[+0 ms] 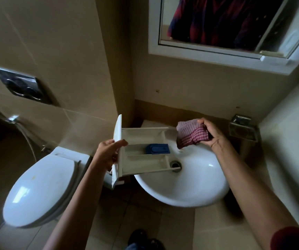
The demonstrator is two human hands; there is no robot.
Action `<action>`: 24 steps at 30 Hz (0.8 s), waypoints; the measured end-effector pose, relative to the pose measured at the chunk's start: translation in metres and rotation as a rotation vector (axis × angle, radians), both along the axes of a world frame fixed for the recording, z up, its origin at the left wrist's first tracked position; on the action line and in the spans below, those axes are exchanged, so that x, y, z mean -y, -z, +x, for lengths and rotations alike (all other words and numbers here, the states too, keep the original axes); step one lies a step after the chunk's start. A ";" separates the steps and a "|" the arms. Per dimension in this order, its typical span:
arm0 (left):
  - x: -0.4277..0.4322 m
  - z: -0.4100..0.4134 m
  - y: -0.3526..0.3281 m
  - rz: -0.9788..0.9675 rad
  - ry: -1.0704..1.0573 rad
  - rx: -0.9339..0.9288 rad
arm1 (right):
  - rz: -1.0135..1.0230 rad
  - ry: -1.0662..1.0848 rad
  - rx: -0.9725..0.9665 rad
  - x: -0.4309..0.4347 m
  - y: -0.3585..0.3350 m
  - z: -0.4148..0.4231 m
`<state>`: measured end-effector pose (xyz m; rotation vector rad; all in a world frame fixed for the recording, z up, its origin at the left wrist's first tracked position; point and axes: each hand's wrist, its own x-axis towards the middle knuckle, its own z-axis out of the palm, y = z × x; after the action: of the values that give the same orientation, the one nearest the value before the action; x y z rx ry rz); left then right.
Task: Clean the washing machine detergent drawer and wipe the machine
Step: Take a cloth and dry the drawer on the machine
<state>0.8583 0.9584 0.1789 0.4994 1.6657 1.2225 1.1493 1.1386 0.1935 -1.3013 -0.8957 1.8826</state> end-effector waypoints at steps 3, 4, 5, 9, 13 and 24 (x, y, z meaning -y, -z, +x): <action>0.019 -0.013 -0.002 0.017 -0.059 0.013 | 0.009 -0.021 -0.058 0.008 0.007 -0.023; 0.025 -0.019 0.000 0.021 -0.075 0.018 | 0.002 -0.036 -0.077 0.010 0.009 -0.030; 0.034 -0.026 0.001 0.022 -0.095 0.027 | -0.012 -0.050 -0.102 0.011 0.012 -0.041; 0.073 -0.056 0.009 0.020 -0.191 0.003 | -0.017 -0.189 -0.209 0.026 0.018 -0.086; 0.132 -0.092 0.014 0.004 -0.342 0.003 | -0.090 -0.328 -0.304 0.053 0.018 -0.146; 0.316 -0.193 0.001 0.053 -0.850 0.161 | -0.185 -0.696 -0.428 0.169 0.024 -0.356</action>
<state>0.6655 0.6423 0.1783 -0.3280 1.7540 1.8474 0.7938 0.9693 0.1691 -0.6547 -1.0343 2.6984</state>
